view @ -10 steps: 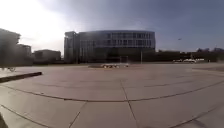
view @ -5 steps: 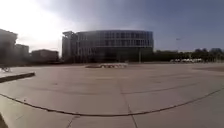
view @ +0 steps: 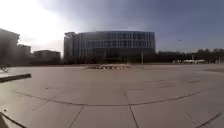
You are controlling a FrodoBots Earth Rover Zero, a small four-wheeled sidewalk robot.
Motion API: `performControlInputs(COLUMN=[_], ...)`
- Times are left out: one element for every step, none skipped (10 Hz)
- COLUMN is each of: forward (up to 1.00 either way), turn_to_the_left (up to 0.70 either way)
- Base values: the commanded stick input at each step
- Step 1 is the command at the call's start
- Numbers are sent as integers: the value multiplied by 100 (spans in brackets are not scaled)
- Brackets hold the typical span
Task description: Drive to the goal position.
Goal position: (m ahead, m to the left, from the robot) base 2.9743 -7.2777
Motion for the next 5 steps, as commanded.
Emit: performControlInputs(forward=[100, 100, 100, 100, 100], turn_to_the_left=[-2, -7, -26, -35, -39])
